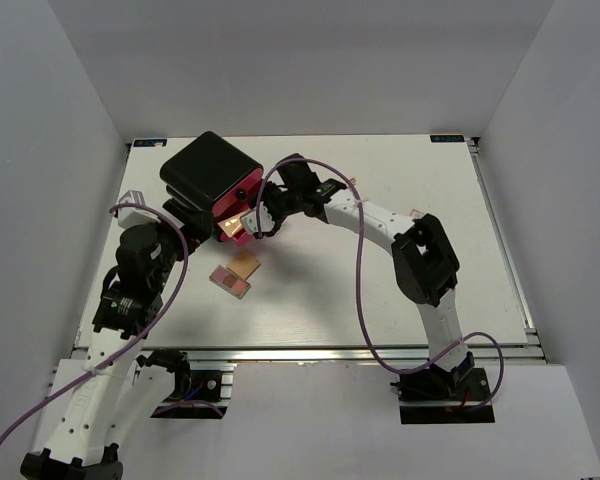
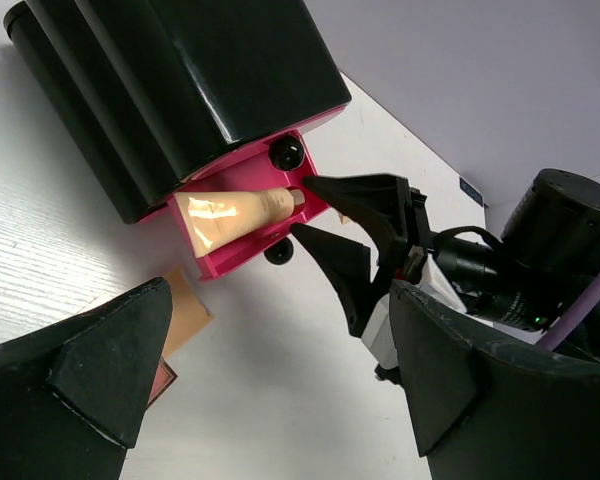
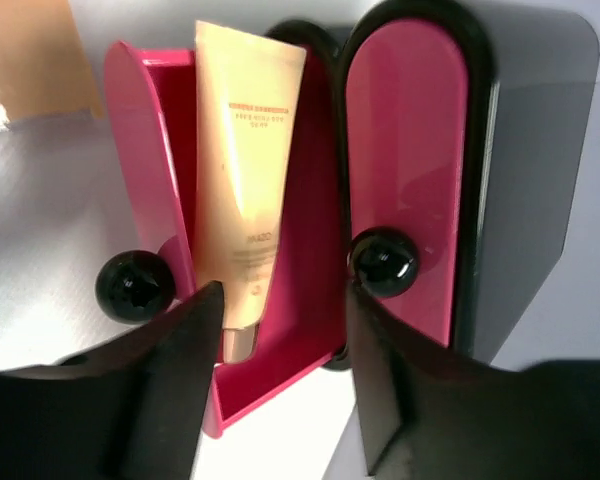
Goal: Organize the makeup
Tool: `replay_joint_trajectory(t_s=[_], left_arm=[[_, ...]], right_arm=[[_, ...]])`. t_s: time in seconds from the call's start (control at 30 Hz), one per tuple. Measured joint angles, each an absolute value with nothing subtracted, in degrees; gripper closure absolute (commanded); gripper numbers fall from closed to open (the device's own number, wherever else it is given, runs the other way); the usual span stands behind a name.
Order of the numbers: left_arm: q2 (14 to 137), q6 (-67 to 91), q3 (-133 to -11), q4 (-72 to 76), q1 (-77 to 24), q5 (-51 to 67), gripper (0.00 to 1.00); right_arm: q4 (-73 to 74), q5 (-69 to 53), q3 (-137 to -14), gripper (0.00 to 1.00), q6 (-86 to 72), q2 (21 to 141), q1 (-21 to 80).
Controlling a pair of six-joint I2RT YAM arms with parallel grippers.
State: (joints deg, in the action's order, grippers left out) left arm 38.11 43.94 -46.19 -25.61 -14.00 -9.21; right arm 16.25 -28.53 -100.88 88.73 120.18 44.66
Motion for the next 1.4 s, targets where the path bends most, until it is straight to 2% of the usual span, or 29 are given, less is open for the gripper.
replay_joint_trajectory(t_s=[0.1,0.17,0.37,0.43,0.47,0.57,0.67,0.7,0.77,0.83,0.87,0.97,1.03,1.1,1.27,1.4], left_arm=[[37.89,43.97,-46.19,-25.71,-14.00,-9.45,0.02],[37.69,43.99,-46.19,-25.69,-14.00,-9.58,0.02],[37.69,43.99,-46.19,-25.69,-14.00,-9.69,0.02],[37.78,43.99,-46.19,-25.65,-14.00,-9.69,0.02],[37.82,43.99,-46.19,-25.61,-14.00,-9.67,0.02],[38.11,44.05,-46.11,-25.17,-14.00,-9.63,0.05],[38.76,44.49,-45.78,-24.84,-14.00,-9.23,0.23],[39.13,44.71,-45.58,-24.82,-14.00,-8.95,0.41],[39.94,45.21,-45.12,-24.86,-14.00,-8.21,0.56],[41.01,45.54,-44.42,-24.82,-14.00,-7.03,0.63],[41.58,45.89,-43.92,-24.84,-14.00,-6.52,0.63],[42.63,47.00,-42.11,-24.97,-14.00,-4.91,0.57],[42.68,47.81,-40.95,-25.19,-14.00,-4.36,0.52],[42.65,48.25,-40.49,-25.65,-14.00,-3.99,0.49],[42.65,48.51,-40.47,-25.71,-14.00,-3.81,0.44],[42.63,48.53,-40.23,-25.47,-14.00,-3.81,0.43]], right_arm=[[16.53,-27.27,-101.12,0.32,90.24,120.64,44.62],[16.40,-26.76,-101.21,0.32,90.28,120.64,44.47],[13.89,-26.70,-101.36,0.43,82.67,120.11,43.09],[12.91,-27.33,-101.34,0.71,78.56,119.07,41.93],[12.25,-27.94,-101.06,1.00,76.09,118.10,41.19],[8.40,-28.58,-97.47,1.00,65.60,113.32,38.28],[4.34,-27.90,-97.12,1.00,51.94,111.39,34.57],[4.54,-26.94,-98.87,1.00,45.82,112.09,32.91],[5.10,-24.29,-105.95,1.00,35.03,116.46,29.58],[6.42,-20.62,-113.45,0.72,23.92,122.23,25.96],[6.79,-18.63,-114.93,0.47,19.46,124.22,24.49],[8.86,-15.25,-112.20,0.14,9.78,126.63,20.38],[11.64,-17.06,-110.65,0.11,10.13,128.05,18.48],[14.26,-20.25,-110.63,0.14,15.49,129.23,17.89],[19.88,-24.99,-111.74,0.26,50.78,129.56,19.07],[28.29,-25.93,-119.31,0.27,75.40,133.10,19.66]])
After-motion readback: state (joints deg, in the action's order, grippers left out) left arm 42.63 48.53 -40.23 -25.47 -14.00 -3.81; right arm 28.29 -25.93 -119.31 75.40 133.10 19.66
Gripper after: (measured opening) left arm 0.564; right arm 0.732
